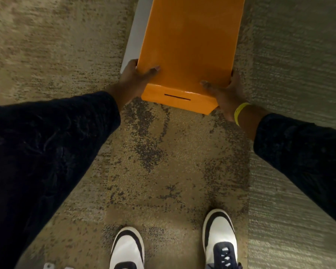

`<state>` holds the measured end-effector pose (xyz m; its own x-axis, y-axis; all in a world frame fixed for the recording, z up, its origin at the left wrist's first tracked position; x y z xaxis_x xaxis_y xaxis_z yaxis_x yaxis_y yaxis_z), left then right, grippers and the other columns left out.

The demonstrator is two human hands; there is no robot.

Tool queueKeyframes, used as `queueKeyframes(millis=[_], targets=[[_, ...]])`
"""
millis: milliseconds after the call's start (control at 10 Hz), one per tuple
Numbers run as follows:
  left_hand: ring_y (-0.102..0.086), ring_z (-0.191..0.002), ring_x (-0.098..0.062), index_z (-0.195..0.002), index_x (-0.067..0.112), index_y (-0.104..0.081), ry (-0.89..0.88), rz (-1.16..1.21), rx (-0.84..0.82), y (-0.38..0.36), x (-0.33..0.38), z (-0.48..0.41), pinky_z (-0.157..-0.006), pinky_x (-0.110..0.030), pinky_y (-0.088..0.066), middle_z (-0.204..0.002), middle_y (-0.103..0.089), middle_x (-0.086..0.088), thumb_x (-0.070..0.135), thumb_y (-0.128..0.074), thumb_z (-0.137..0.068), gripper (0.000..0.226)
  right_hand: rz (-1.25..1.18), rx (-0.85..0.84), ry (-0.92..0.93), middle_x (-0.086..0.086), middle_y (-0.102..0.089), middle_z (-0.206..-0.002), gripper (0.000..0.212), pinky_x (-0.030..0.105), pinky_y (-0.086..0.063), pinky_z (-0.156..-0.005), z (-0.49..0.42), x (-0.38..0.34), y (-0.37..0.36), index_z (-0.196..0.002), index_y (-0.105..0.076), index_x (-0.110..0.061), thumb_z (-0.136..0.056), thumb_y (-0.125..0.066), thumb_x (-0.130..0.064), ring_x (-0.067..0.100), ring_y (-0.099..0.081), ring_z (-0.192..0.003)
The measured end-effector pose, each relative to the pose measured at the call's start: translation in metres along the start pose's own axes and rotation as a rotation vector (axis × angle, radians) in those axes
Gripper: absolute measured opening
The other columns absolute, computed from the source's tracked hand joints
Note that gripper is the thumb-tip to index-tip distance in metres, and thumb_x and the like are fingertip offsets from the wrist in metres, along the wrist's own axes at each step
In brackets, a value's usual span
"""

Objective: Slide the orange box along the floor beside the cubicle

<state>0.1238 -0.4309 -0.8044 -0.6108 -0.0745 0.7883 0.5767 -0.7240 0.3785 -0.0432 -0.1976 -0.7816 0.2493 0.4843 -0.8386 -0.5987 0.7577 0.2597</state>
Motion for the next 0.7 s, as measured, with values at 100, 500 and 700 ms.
queueKeyframes(millis=[100, 500, 700], targets=[[-0.058, -0.103, -0.02, -0.139, 0.022, -0.041, -0.005, -0.019, -0.021, 0.001, 0.004, -0.007, -0.081, -0.041, -0.055, -0.118, -0.054, 0.006, 0.064, -0.07, -0.074, 0.083, -0.029, 0.015, -0.014, 0.005, -0.046, -0.151, 0.096, 0.057, -0.047, -0.105, -0.005, -0.002, -0.001, -0.152, -0.026, -0.02, -0.077, -0.084, -0.026, 0.027, -0.051, -0.133], [-0.039, -0.136, -0.04, -0.155, 0.013, -0.011, -0.025, -0.42, 0.086, -0.001, 0.015, 0.015, -0.104, -0.054, -0.044, -0.16, -0.025, -0.018, 0.067, -0.05, -0.085, 0.097, 0.168, 0.087, -0.033, 0.007, -0.034, -0.16, 0.11, 0.047, -0.039, -0.113, -0.003, 0.004, -0.002, -0.159, -0.007, -0.018, -0.079, -0.077, -0.049, 0.029, -0.042, -0.141], [-0.003, -0.153, -0.036, -0.157, 0.014, 0.0, -0.273, -0.794, 0.107, -0.016, 0.028, 0.077, -0.119, -0.059, -0.014, -0.167, 0.005, -0.015, 0.066, -0.039, -0.09, 0.093, 0.375, 0.157, -0.027, 0.009, -0.015, -0.166, 0.109, 0.049, -0.036, -0.113, 0.022, 0.011, 0.0, -0.159, -0.003, -0.018, -0.081, -0.073, -0.05, 0.032, -0.028, -0.148]])
Point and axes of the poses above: each hand's wrist, its own z-axis away from the middle knuckle, its own y-axis out of the back of the hand, x = y × z, the point moved 8 cm from there along -z, towards the middle knuckle
